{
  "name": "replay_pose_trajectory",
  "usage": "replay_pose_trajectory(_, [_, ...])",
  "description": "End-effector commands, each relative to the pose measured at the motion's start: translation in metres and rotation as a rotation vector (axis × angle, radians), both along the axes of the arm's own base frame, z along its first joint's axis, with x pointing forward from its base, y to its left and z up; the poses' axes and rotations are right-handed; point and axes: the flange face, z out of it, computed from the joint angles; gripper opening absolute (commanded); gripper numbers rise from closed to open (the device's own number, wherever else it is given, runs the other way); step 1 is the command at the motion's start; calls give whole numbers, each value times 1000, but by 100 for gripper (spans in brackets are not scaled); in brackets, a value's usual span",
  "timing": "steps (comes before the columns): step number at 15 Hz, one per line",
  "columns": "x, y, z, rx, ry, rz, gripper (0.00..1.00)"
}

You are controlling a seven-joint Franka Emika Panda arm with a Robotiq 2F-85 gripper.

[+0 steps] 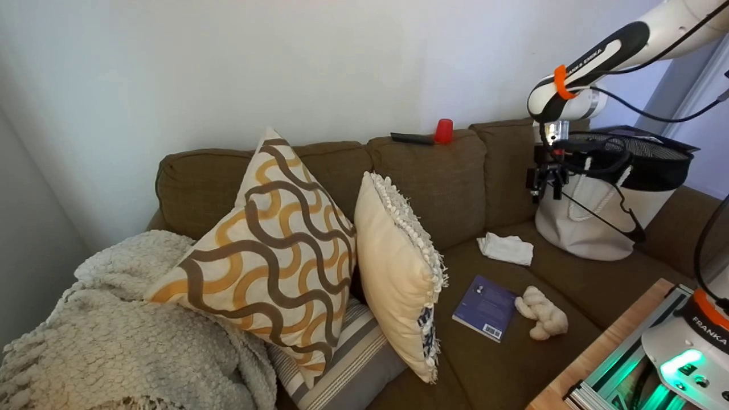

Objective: Put the book on the back of the sofa

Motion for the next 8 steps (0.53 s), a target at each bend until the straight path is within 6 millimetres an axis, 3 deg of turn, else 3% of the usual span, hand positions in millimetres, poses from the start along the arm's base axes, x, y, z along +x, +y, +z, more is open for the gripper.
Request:
replay_pose_trajectory(1, [22, -16, -86, 106, 62, 166, 100])
replay_pose_trajectory(3, [33, -11, -129, 149, 118, 258, 100])
replay_pose_trajectory(7, [48, 31, -208, 205, 258, 396, 100])
replay_pose_trajectory(8, [37, 22, -177, 178, 192, 335, 100])
